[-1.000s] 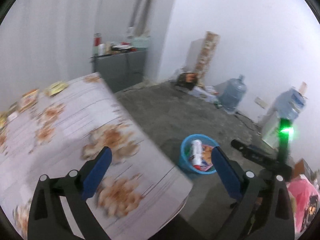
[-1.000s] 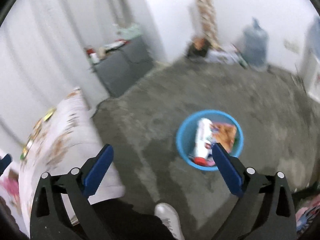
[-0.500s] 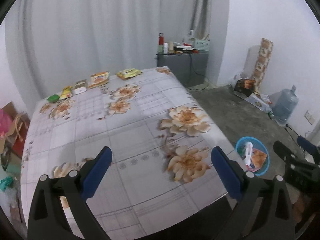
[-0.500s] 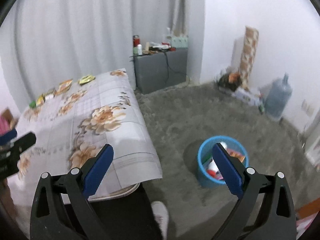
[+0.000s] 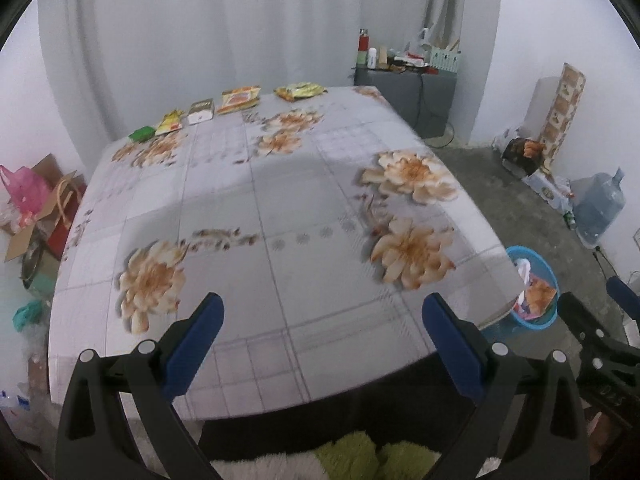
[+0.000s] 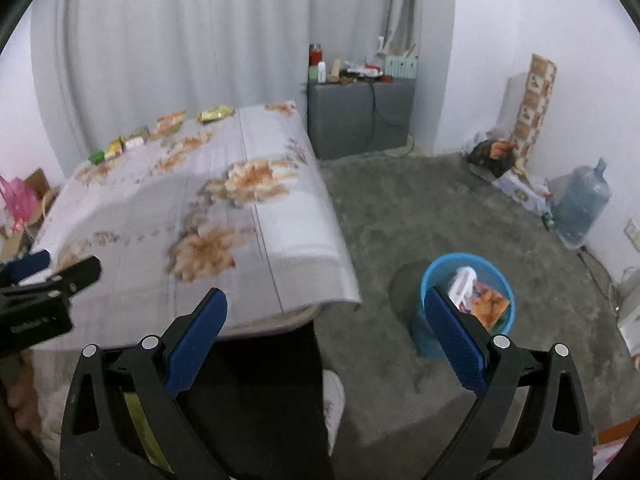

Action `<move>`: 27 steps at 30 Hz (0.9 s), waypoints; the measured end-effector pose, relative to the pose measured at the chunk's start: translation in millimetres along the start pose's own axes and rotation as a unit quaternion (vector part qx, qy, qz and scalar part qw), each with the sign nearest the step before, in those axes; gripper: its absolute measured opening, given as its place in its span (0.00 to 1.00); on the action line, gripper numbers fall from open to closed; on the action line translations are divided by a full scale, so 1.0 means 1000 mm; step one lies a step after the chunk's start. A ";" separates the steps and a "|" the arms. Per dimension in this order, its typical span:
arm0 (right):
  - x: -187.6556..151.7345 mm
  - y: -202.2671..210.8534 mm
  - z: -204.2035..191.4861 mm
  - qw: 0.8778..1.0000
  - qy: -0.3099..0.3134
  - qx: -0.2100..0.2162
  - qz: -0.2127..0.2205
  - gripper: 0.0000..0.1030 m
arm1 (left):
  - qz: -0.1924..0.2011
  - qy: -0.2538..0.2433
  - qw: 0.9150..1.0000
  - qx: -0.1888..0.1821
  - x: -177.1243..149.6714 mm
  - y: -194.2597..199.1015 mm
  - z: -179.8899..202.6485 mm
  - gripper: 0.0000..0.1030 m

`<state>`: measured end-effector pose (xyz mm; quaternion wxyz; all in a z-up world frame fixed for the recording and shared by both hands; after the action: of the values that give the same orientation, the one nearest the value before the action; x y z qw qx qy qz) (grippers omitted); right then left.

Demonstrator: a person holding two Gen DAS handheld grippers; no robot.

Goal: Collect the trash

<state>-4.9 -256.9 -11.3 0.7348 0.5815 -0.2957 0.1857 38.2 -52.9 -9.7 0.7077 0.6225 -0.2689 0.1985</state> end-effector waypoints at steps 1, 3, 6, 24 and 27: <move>-0.003 -0.001 -0.002 1.000 0.003 0.000 -0.005 0.92 | -0.003 -0.001 1.000 0.004 -0.003 0.001 0.000 0.94; -0.007 -0.004 -0.005 1.000 0.008 0.000 -0.017 0.92 | -0.005 -0.006 1.000 0.016 -0.006 0.001 0.000 0.94; -0.010 -0.006 -0.007 1.000 0.008 0.005 -0.027 0.92 | -0.009 -0.009 0.999 0.035 -0.008 0.001 -0.003 0.94; -0.014 -0.008 0.004 0.999 0.011 -0.019 -0.039 0.92 | 0.006 -0.009 0.996 0.092 0.004 0.000 -0.024 0.94; -0.014 -0.010 0.007 0.999 0.008 -0.021 -0.040 0.92 | 0.010 -0.002 0.995 0.096 0.004 0.003 -0.030 0.94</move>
<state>-11.1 -265.2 -26.9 0.7563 0.5755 -0.2700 0.1544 43.6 -22.9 -7.4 0.6418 0.6854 -0.2562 0.2295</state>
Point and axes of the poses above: each gripper's, at about its wrist camera, not at the fingertips, and y roughly against the way its jaws point, z to its right, x to its top, the point moved 4 cm from there along -y, roughly the way its jaws point, and after that the axes turned 10 degrees about y, right-handed, at the moved point
